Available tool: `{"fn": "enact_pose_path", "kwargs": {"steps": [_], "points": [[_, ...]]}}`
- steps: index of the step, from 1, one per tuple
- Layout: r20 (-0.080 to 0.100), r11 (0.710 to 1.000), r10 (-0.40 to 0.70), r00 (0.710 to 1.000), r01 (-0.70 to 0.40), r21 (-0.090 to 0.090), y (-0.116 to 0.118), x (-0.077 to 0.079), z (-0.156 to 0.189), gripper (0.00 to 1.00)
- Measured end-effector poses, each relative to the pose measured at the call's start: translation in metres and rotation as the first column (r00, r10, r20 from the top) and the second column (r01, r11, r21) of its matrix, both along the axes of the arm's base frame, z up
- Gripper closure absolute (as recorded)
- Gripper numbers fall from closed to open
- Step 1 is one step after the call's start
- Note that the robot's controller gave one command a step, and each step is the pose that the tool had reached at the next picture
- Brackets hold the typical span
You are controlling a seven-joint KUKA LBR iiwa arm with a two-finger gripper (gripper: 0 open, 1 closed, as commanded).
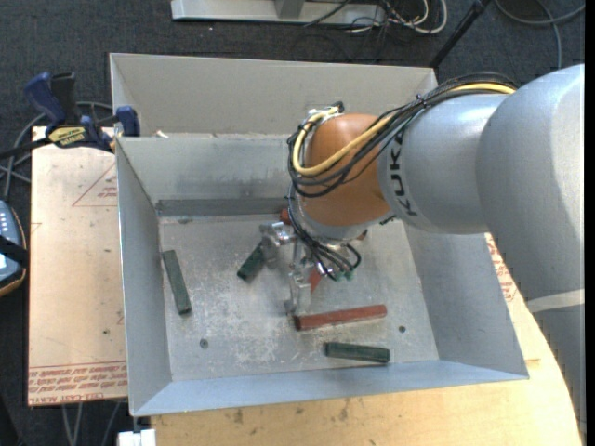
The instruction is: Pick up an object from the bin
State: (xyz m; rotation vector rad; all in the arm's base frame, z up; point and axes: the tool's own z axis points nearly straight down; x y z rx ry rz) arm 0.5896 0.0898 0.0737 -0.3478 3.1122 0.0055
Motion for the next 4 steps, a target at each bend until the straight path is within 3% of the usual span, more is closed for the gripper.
{"fn": "enact_pose_path", "kwargs": {"steps": [1,2,3,4], "points": [[-0.001,1.000,0.029,1.000,-0.029,0.001,0.078,0.068,-0.002,0.00],[-0.002,1.000,-0.020,1.000,0.020,-0.003,0.037,0.012,0.091,0.00],[-0.015,0.996,0.089,0.996,-0.089,-0.006,-0.078,-0.029,0.000,0.00],[-0.007,0.995,0.095,0.995,-0.095,-0.003,-0.073,-0.027,0.003,1.00]]}}
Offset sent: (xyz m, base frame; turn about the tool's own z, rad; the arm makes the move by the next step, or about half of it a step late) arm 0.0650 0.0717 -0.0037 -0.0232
